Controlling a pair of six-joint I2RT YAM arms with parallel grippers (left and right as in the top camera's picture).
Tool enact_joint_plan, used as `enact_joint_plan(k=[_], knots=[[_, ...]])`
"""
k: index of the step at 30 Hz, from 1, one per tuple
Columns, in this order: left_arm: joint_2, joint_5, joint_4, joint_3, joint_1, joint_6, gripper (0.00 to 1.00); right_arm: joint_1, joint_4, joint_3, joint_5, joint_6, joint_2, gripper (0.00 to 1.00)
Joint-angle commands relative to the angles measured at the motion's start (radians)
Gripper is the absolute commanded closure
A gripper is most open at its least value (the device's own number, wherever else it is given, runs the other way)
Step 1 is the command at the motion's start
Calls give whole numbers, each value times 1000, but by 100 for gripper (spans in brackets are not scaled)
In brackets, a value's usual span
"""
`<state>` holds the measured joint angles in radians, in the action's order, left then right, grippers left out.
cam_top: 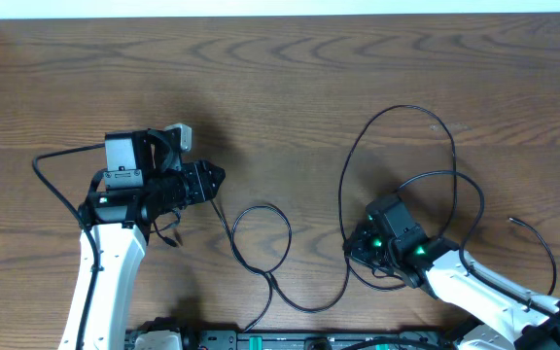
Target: Untangle cables
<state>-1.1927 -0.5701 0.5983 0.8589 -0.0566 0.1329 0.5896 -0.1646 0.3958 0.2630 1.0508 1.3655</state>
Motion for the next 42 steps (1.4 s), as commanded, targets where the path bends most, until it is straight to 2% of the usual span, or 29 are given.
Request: enact_joint_plan(k=[1,8,20,25,28,32,34,40,41,42], knots=[[-4,-7,0,-3,3,-6,54,14,-64,-153,-151,29,114,99],[-4,-7,1,-3,3,-6,54,11,211,-150,-155,-8,114,99],[-4,-7,2,-3,3,-6,54,-69,566,-135,-166,-9,105,99],[-4,-6,2,-3,3,-6,54,-108,755,-117,-134,-40,59,99],[-4,-6,2,-3,3,-6,54,-134,811,-86,-93,-85,5,99],[-4,-6,2,-3,3,-6,54,-156,802,-17,-39,-153,-87,99],[-4,-6,2,-3,3,-6,54,-158,742,18,-40,-169,-130,99],[-4,-6,2,-3,3,-6,54,-158,182,90,-199,-240,-185,99],[-4,-6,2,-3,3,-6,54,-158,120,90,-220,-234,-185,92],[-4,-6,2,-3,3,-6,54,-158,24,90,-256,-225,-185,74]])
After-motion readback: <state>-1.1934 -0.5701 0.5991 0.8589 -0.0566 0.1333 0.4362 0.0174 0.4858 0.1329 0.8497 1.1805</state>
